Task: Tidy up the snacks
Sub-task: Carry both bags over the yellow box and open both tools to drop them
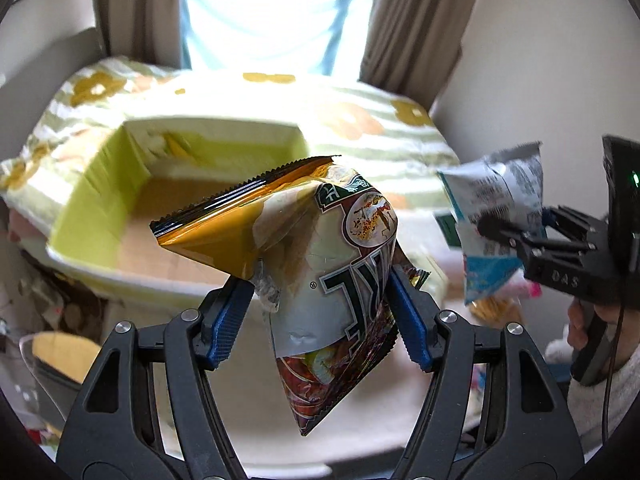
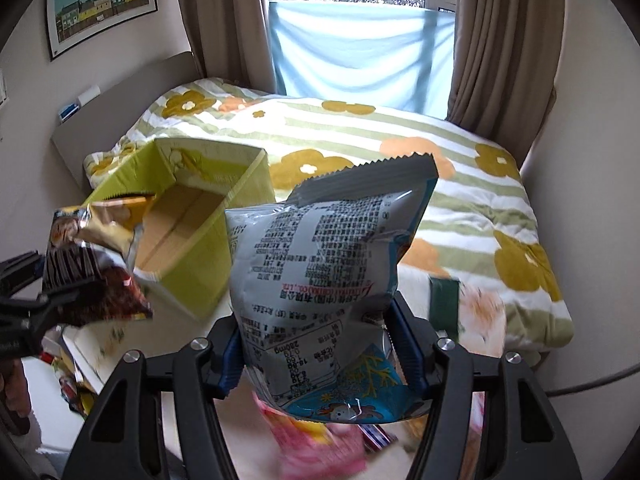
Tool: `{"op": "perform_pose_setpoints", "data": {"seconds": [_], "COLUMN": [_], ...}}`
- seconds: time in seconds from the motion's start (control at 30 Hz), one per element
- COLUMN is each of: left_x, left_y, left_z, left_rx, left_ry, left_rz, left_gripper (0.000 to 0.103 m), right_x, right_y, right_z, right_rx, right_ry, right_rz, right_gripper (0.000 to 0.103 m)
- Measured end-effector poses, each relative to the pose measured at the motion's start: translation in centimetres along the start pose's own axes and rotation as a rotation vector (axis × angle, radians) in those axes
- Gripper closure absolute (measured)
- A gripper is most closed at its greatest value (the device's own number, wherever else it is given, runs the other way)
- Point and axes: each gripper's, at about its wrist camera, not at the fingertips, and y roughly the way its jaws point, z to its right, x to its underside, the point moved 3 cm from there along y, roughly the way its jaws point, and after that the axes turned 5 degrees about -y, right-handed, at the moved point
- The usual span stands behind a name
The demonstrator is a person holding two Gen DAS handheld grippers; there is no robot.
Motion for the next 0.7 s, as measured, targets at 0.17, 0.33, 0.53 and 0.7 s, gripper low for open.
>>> {"op": "perform_pose_setpoints", "data": {"seconds": [0.17,0.33,0.53,0.7], "left_x": [-4.9,-9.4,-11.9,-12.0], "left_y": [0.9,3.9,9.1,13.9], "left_z": [-5.7,-11.6,-16.2,-18.7], "left_rx": [-0.005,-0.007,-0.024,-0.044], "left_ry": [-0.017,-0.023,0.001,0.011], "left_rz": [0.013,-0.019,-0.107,-0.214], "left_gripper": [0.039,0.039,0.039,0.038], "right_x": [-4.6,-9.0,-12.3,-12.8], "right_y": [1.8,5.1,10.4,14.6], "right_z": [-3.5,-7.3,-11.2,-12.8], "right_rx": [-0.009,-0.015,0.001,-0.017], "right_ry": [-0.004,0.007,0.049,0.122], "right_rz": [0.021,0.022,-0.037,-0.113], "right_gripper": [0.044,0.044,0.044,0.044]}}
